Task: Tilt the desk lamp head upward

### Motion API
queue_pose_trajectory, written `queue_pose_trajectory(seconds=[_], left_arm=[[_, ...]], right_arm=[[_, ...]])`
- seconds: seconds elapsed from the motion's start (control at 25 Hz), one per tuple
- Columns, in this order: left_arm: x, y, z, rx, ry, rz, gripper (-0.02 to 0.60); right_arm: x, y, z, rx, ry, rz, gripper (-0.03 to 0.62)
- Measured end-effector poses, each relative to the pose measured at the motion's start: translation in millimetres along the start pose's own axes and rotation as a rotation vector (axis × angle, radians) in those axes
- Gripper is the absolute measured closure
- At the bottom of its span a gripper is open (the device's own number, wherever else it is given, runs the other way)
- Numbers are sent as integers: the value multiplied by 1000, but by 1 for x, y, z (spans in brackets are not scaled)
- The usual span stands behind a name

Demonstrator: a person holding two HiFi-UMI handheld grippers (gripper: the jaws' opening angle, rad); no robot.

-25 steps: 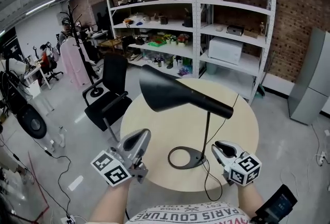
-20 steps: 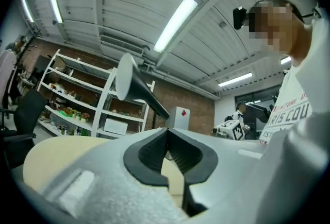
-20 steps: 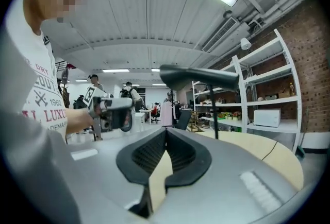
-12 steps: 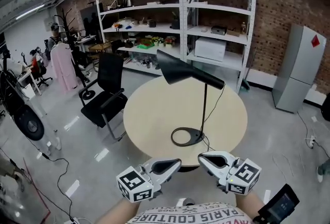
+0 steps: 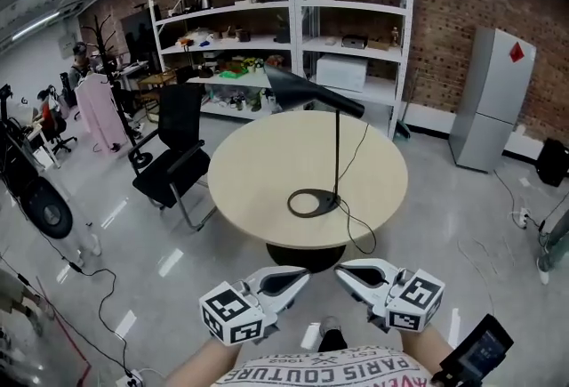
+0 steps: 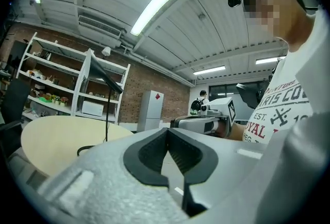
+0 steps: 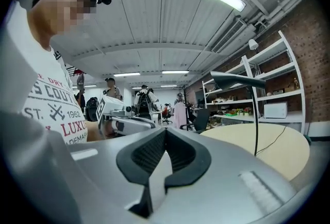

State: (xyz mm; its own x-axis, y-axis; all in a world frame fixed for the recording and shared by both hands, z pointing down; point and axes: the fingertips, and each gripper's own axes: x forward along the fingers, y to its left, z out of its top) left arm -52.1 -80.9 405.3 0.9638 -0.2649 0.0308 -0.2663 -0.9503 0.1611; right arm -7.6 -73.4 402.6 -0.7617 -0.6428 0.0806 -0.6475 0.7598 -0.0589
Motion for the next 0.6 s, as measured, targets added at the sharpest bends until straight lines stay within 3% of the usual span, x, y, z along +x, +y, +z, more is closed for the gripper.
queue_pose_trajectory(seconds=[0.6], left_arm=[[-27,-63,2,-17,5,-6,581]], right_arm=[[-31,60,-7,34,30,1,592]])
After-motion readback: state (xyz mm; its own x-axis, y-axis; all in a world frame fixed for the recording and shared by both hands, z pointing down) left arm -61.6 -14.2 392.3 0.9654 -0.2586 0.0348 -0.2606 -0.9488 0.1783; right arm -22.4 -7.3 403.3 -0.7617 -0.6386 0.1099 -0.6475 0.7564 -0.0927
